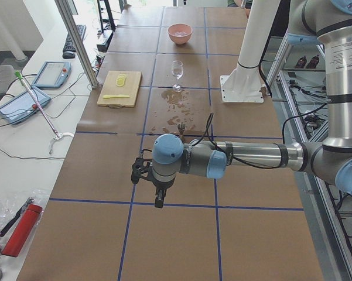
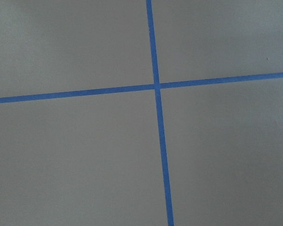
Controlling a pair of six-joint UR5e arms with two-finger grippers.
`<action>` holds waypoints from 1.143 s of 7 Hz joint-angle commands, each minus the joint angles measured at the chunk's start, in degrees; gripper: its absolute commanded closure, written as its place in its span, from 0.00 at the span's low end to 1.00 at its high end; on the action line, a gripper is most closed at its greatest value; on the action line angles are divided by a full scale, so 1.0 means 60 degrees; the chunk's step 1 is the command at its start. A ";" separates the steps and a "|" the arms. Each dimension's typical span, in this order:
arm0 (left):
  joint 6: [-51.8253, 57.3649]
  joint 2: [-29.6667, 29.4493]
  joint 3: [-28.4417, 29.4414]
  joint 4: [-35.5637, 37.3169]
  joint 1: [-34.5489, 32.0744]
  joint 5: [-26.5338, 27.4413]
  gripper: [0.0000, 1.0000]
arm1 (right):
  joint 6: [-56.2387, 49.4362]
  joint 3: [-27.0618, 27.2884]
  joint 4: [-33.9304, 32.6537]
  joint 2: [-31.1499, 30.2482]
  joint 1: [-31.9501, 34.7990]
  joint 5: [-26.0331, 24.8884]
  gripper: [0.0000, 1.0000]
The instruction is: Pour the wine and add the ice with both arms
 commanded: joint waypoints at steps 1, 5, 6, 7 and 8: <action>0.0015 0.0063 -0.0015 0.0056 0.0284 0.0000 0.00 | 0.0067 -0.0027 0.0002 0.0014 0.0090 0.0029 0.00; 0.0601 0.0342 -0.0045 0.0159 0.0301 0.0000 0.00 | 0.0052 0.0002 0.0016 0.0029 0.0090 0.0059 0.00; 0.0601 0.0356 -0.0045 0.0159 0.0301 -0.0014 0.00 | 0.0038 -0.0012 0.0016 0.0029 0.0090 0.0059 0.00; 0.0601 0.0357 -0.0059 0.0145 0.0301 -0.0015 0.00 | 0.0037 -0.0013 0.0016 0.0029 0.0090 0.0059 0.00; 0.0601 0.0357 -0.0060 0.0144 0.0301 -0.0015 0.00 | 0.0037 -0.0013 0.0016 0.0029 0.0090 0.0059 0.00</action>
